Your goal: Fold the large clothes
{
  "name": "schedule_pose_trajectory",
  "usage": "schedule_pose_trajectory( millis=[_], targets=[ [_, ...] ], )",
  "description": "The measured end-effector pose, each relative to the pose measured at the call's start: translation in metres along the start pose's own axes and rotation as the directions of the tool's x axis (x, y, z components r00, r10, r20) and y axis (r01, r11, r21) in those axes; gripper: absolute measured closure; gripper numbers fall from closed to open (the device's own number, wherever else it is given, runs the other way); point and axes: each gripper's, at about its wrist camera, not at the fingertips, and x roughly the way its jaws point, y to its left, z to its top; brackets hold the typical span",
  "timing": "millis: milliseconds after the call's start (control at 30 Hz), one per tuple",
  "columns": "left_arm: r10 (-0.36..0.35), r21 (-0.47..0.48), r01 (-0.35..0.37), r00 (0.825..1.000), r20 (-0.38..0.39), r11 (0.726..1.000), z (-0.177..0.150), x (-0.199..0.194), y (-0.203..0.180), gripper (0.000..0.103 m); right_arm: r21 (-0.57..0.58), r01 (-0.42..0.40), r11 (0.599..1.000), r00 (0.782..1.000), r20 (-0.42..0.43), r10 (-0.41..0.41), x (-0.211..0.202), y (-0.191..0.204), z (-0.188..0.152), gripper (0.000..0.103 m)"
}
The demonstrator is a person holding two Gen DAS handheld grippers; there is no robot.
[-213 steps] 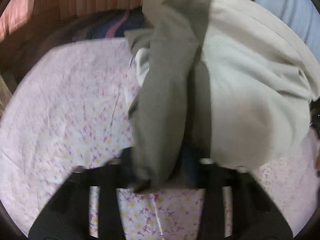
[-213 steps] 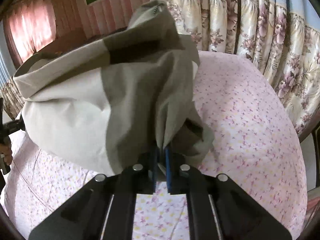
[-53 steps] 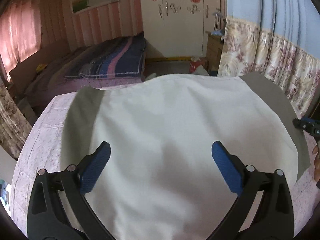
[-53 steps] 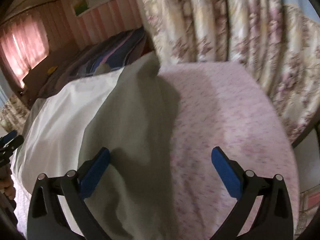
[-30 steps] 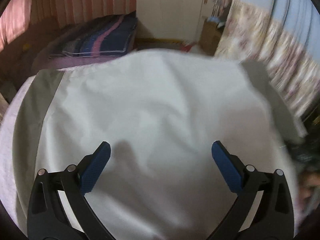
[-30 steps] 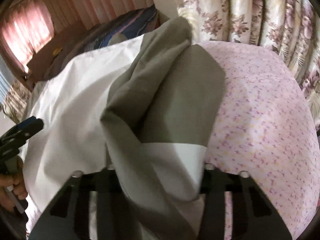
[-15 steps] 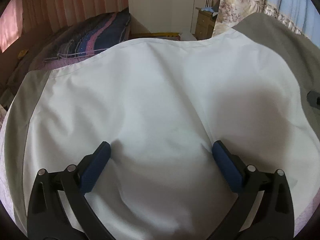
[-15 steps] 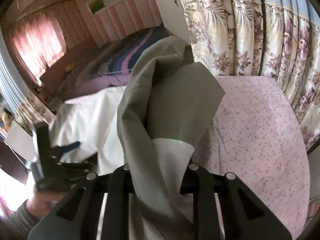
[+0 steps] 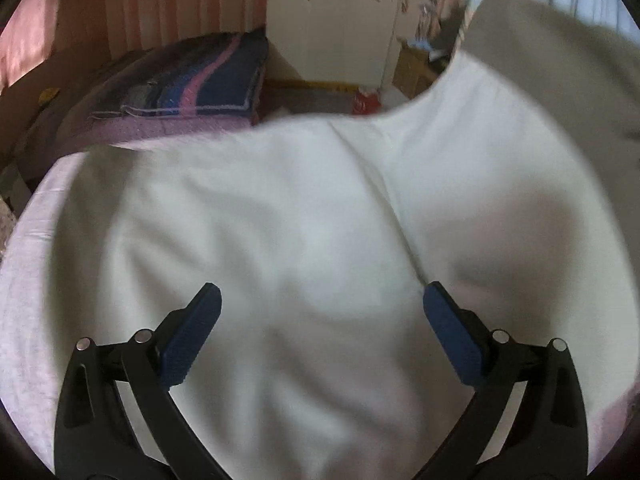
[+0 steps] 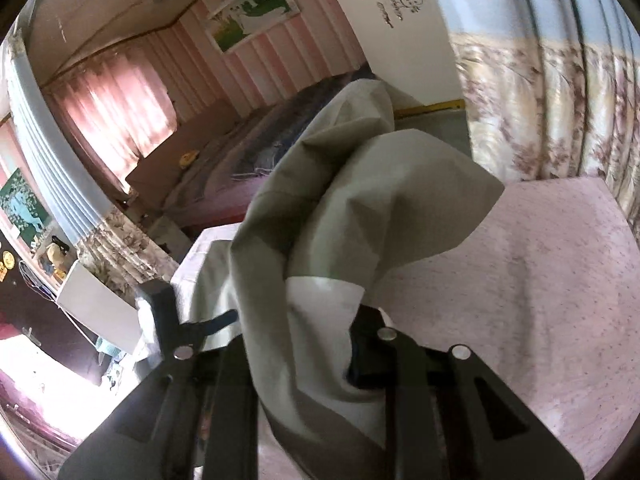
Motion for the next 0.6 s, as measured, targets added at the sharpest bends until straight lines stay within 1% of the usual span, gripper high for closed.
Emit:
schedule_pose_trajectory(
  millis=[33,167,300,333,367,433,467,500,600],
  targets=[
    [0.008,-0.011,-0.008,1.000,0.017,1.000,0.000,-0.012,0.011,0.003,-0.008,0.006,1.000,1.000,0.005,-0.006,0.002,0.012,0.000,0.083],
    [0.042,-0.102,-0.033,0.996,0.081,0.994,-0.013,-0.065,0.075,0.003,0.005,-0.024,1.000,1.000,0.011,0.024,0.024,0.059,-0.006,0.082],
    [0.097,-0.137,-0.081,0.989,0.111,0.987,-0.031,-0.106,0.121,0.003,0.056,-0.039,0.998,0.999,-0.005,0.039,0.068,0.106,-0.026,0.082],
    [0.123,-0.151,-0.104,0.985,0.121,0.983,-0.038,-0.116,0.134,0.003,0.062,-0.037,0.997,0.999,-0.010,0.038,0.078,0.116,-0.032,0.081],
    [0.136,-0.161,-0.115,0.983,0.122,0.980,-0.042,-0.120,0.142,0.003,0.070,-0.033,0.997,0.999,-0.013,0.034,0.089,0.125,-0.038,0.081],
    [0.149,-0.194,-0.127,0.984,0.101,0.973,-0.055,-0.126,0.164,0.003,0.023,0.011,1.000,1.000,-0.017,-0.011,0.112,0.150,-0.054,0.081],
    [0.156,-0.209,-0.134,0.983,0.095,0.969,-0.057,-0.126,0.171,0.003,0.012,0.029,1.000,0.999,-0.022,-0.029,0.123,0.159,-0.061,0.080],
    [0.164,-0.225,-0.140,0.982,0.090,0.964,-0.061,-0.127,0.178,0.003,-0.014,0.063,0.998,0.997,-0.038,-0.063,0.139,0.169,-0.073,0.080],
    [0.173,-0.265,-0.150,0.983,0.065,0.952,-0.075,-0.126,0.200,0.003,-0.026,0.123,0.992,0.989,-0.080,-0.124,0.169,0.178,-0.098,0.076]
  ],
)
